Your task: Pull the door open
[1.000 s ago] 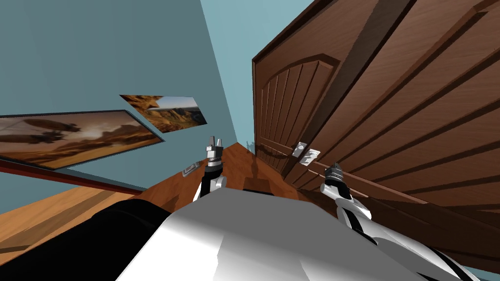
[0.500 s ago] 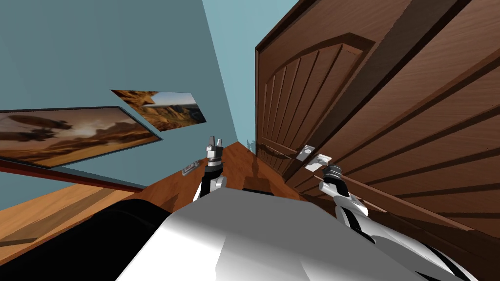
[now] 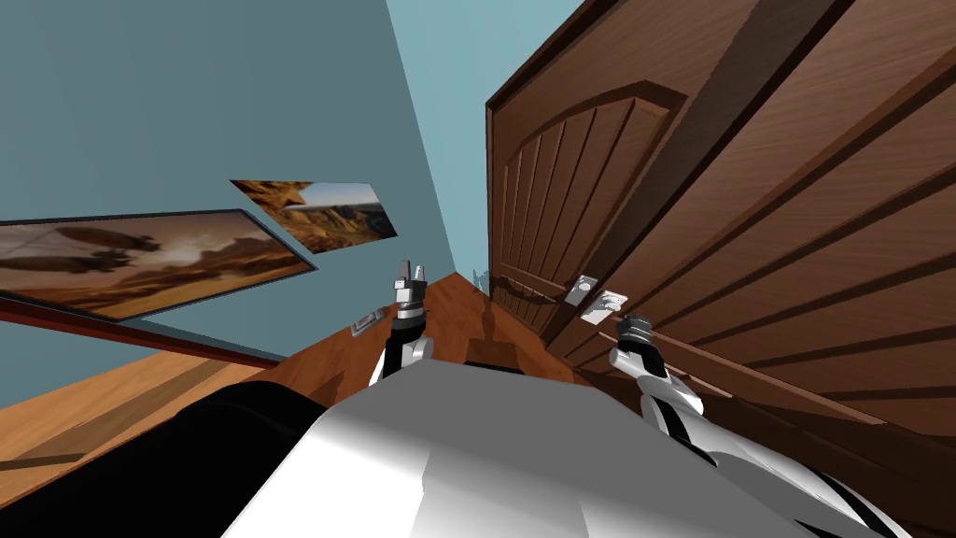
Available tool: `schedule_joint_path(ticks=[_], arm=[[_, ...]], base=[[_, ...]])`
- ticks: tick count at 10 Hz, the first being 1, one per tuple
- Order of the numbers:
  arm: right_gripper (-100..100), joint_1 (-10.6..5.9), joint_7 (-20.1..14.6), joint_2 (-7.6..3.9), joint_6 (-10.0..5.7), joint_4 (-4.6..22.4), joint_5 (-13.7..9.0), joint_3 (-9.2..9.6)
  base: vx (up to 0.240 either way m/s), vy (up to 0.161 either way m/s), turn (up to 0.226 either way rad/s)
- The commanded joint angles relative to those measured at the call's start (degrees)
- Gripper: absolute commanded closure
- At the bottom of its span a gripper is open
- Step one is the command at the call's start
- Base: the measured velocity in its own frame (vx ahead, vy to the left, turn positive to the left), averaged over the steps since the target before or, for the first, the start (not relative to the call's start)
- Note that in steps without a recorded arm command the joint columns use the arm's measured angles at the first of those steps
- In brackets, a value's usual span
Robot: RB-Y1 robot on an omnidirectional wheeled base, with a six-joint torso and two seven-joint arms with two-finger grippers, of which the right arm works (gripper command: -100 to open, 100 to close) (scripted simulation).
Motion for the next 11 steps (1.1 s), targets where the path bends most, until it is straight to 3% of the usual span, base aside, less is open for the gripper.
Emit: schedule_joint_path(ticks=[1,7,8,11], arm=[[-100,0.01,-0.1,0.00,0.20,-0.1,0.1,0.14],[-100,-1.04,-0.6,0.14,0.72,-0.6,0.5,1.12],[-100,0.36,-0.4,-0.30,0.60,0.2,0.1,0.15],[-100,1.08,-0.1,-0.54,0.40,0.7,-0.2,-0.52]], base=[[-0.177,0.093,-0.031],[-0.125,0.126,0.016],[-0.007,-0.125,-0.189],[0.078,-0.186,-0.068]])
